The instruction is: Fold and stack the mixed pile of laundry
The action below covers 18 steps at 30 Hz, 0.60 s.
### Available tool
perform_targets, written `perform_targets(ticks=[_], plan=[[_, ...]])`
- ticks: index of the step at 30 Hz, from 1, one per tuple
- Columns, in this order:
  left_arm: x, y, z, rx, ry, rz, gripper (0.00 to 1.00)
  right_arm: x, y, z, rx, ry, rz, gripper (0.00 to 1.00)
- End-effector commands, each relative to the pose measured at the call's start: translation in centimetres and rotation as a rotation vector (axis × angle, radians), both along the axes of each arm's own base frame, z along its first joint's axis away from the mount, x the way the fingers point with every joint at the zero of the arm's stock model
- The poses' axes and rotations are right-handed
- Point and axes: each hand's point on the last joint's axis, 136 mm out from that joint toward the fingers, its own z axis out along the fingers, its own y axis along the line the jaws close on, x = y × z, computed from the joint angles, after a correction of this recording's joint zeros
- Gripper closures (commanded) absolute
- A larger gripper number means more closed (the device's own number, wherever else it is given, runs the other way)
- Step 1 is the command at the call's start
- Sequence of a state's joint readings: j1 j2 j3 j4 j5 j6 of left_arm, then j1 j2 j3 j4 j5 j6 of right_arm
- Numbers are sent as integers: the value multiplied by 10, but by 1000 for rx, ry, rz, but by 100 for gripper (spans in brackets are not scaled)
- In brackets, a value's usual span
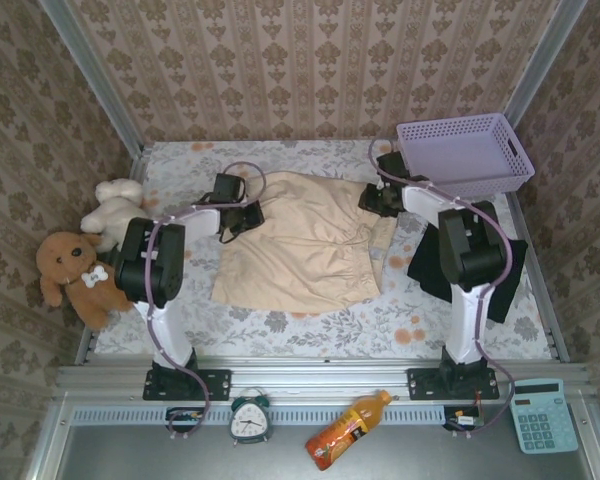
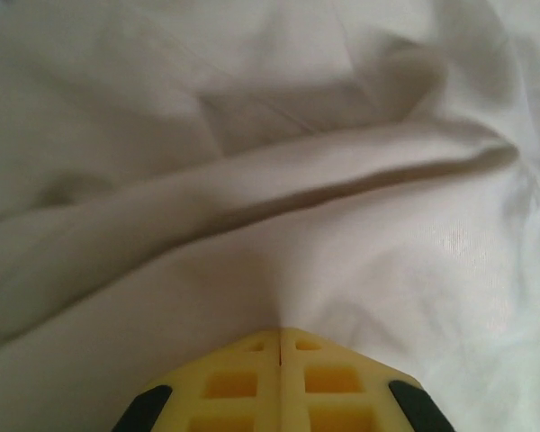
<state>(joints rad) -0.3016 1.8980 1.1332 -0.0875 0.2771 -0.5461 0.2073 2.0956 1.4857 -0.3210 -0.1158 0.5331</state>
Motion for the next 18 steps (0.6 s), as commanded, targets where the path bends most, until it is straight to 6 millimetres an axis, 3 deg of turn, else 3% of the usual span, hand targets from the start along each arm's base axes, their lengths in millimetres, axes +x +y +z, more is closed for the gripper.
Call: perform_targets(ticks=[1,3,7,10,14,18], plan=[[-12,7,-2,-1,11,5,96,30,2,0,-10,-26,-57,77],[-24,17,-11,19,37,19,94,54,7,5,10,-65,-61,93],[-40,34,-21,64,71,55,91,88,13,8,21,-77,-60,93],[-41,42,-12,62,61,73,81,91,27,26,61,-84,2,91],[-24,48,30,61,-28,70,57,74,22,55,73,-146,33,74],[12,66,69,126,-148,92,20,64,10,61,61,-153,66,64]])
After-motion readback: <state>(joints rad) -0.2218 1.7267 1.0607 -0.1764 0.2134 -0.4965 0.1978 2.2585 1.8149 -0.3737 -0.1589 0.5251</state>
